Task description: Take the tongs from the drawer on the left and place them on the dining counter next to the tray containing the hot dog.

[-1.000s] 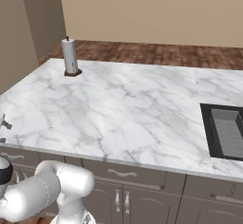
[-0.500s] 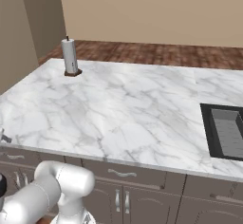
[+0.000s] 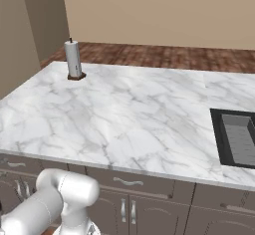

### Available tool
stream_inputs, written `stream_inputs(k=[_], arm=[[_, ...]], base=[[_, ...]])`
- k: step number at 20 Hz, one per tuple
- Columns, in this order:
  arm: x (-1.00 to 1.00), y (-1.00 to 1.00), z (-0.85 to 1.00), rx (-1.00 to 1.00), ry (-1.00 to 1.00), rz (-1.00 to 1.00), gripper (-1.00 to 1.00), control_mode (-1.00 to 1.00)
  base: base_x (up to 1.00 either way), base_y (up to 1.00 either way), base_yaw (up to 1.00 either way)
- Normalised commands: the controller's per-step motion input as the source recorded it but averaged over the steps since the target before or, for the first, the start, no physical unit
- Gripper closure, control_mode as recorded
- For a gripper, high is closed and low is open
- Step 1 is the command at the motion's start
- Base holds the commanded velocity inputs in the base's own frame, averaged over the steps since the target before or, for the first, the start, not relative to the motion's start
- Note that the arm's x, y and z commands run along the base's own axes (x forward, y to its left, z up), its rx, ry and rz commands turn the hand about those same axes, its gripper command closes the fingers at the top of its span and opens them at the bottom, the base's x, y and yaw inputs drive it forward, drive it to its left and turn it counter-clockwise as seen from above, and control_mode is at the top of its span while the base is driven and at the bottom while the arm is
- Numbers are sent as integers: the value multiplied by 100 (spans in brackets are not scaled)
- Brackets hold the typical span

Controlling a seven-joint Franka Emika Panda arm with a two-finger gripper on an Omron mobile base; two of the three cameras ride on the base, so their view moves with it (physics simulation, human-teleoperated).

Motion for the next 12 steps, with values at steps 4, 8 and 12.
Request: stream_inputs(k=[4,8,12], arm=[[-2,18,-19,-10,0,1,-100,-100],[0,21,-30,-14,-2,9,-100,-100],[0,13,-38,-12,-4,17,-100,-100]], base=[[0,0,0],[0,0,0],[0,0,0]])
